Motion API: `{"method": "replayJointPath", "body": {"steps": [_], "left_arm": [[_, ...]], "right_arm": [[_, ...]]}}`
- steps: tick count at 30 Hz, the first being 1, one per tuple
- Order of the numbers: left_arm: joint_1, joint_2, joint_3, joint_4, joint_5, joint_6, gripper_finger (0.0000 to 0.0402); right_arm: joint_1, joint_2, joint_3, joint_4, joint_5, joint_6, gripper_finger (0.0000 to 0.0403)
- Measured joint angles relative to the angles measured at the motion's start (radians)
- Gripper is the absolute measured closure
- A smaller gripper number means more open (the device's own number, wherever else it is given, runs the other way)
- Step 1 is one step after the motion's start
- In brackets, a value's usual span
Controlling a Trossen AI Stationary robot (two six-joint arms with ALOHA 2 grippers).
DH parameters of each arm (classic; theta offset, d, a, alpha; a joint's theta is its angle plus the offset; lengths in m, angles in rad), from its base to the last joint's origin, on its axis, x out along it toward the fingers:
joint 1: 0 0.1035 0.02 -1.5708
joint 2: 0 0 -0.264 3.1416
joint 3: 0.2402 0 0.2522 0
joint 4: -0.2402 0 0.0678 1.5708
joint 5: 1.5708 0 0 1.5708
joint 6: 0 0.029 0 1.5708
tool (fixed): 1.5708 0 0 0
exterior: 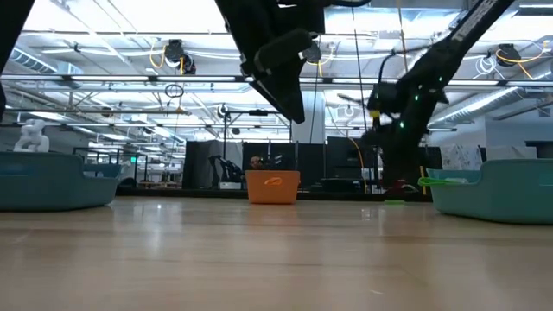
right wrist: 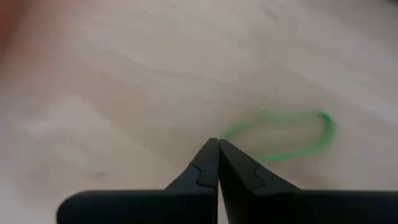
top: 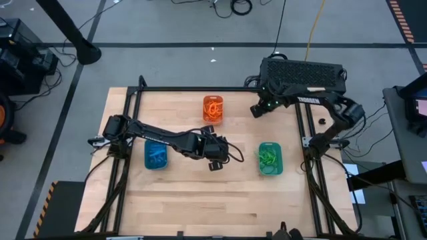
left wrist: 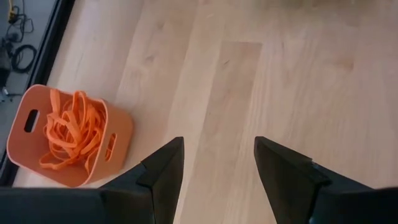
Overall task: Sort rubber bands into baskets
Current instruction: Put the green rubber band into the green bin
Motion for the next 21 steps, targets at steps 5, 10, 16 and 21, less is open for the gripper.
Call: {"method": "replayJointPath", "body": {"steps": [5, 10, 16, 21], "left_arm": [[0.000, 0.000, 0.000, 0.006, 0.000, 0.000, 0.0198], [0.000, 0.000, -0.017, 0.038, 0.000, -0.001, 0.0198], [-0.001, 0.001, -0.027, 0.065, 0.013, -0.002, 0.0198], [-0.012, 0.001, -0.027, 0.083, 0.017, -0.002, 0.0198]], "right_arm": [[0.054, -0.115, 0.001, -0.007, -0.012, 0.006, 0.0402], [0.084, -0.198, 0.001, -0.029, 0.027, 0.018, 0.0403], [0.074, -0.136, 0.001, -0.051, 0.060, 0.032, 0.0386], [0.072, -0.029, 0.001, -0.053, 0.198, 0.027, 0.0338]]}}
